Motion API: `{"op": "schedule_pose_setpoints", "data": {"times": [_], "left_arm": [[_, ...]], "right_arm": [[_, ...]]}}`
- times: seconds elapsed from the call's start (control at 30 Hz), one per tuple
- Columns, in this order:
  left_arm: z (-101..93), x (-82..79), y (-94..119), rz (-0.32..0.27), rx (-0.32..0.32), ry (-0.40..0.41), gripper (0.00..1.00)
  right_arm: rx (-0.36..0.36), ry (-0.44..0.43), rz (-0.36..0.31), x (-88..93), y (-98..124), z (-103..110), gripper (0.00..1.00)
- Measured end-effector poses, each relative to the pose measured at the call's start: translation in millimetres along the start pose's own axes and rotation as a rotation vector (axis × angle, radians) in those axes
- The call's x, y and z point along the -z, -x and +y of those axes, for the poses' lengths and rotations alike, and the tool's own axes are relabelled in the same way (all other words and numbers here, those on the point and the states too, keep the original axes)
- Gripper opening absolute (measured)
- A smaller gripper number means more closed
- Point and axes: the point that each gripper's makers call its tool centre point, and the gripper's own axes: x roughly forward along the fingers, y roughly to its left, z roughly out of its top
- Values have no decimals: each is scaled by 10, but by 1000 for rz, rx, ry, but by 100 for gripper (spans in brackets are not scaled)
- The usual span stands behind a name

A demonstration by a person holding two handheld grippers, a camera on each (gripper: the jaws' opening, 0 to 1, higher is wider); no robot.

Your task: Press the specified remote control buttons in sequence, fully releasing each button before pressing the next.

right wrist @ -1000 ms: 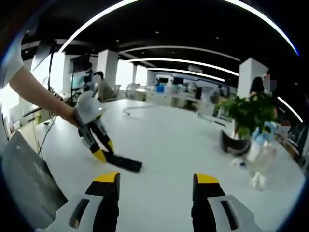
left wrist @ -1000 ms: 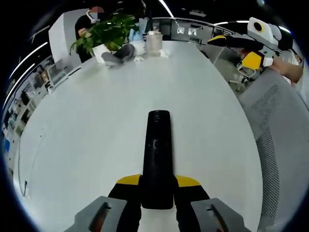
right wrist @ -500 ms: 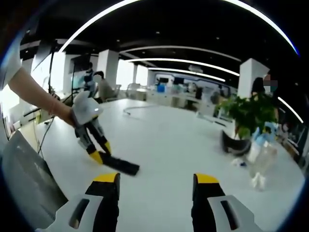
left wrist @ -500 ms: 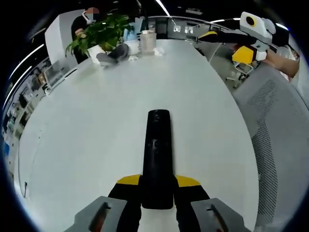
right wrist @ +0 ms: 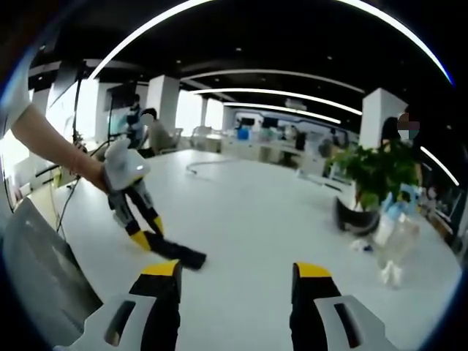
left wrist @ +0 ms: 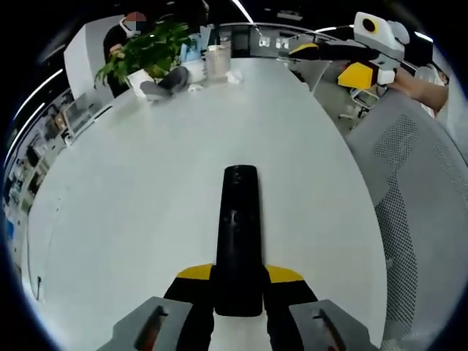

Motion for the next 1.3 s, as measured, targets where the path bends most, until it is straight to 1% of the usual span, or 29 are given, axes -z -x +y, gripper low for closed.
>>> {"op": "schedule_pose_setpoints", "data": {"times": [0.5,1.3], "left_arm": [[-116,37,27,15,9,-18,25],[-270,60,53,13,17,-27,25]], "right_arm": [[-4,4,4,8,-6,10,59],[-15,14,12,16,-8,33,58]]}}
